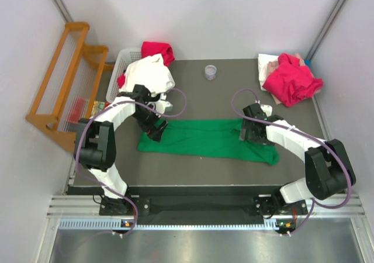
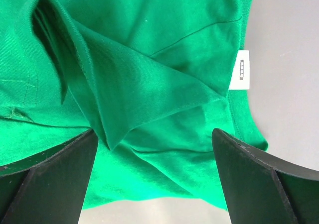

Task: Fold and stack the t-shirts
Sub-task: Fold the tshirt

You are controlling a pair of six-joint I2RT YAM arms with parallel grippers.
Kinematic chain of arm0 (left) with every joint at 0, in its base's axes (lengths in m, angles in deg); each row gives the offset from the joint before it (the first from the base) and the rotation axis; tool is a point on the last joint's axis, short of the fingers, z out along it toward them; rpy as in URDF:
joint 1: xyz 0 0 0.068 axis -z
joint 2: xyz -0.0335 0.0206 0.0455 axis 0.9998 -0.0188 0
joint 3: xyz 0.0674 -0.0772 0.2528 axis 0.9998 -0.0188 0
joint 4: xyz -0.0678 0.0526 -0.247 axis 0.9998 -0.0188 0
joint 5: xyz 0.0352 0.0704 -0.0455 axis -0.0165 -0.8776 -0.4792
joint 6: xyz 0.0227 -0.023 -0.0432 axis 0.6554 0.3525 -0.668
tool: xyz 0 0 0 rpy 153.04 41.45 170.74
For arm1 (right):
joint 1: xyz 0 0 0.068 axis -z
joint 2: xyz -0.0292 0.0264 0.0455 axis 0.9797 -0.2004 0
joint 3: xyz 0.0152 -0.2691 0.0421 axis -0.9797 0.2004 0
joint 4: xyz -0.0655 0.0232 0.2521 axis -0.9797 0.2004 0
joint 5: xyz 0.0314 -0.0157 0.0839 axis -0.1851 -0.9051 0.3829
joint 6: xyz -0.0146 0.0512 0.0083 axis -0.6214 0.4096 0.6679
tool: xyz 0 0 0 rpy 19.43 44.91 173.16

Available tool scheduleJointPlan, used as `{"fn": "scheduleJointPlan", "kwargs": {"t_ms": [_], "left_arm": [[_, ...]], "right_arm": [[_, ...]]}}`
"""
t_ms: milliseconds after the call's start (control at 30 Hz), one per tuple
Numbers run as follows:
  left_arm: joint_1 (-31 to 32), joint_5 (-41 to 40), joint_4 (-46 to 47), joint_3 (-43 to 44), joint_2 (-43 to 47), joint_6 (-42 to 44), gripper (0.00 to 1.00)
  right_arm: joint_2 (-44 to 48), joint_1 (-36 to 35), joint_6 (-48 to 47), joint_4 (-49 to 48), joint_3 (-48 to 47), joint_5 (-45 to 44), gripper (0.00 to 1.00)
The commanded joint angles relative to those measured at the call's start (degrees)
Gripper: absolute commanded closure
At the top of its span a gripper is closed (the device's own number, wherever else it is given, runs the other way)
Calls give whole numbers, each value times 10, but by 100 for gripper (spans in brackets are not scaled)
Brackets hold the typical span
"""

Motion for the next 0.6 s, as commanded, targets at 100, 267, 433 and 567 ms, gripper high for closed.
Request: {"fn": "scheduleJointPlan", "kwargs": {"t_ms": [100, 267, 433, 567], "left_arm": [[-3, -91, 136, -40, 52, -63, 1], [5, -160, 218, -125, 82, -70, 1], [21, -189, 231, -178, 117, -72, 1], [36, -204, 242, -186, 145, -72, 1]], "right_arm": [[20, 7, 6, 7, 15, -20, 3], [20, 6, 9, 1, 22, -7, 3], [18, 6, 11, -8, 28, 1, 3], [4, 6, 12, -14, 27, 11, 2]]}}
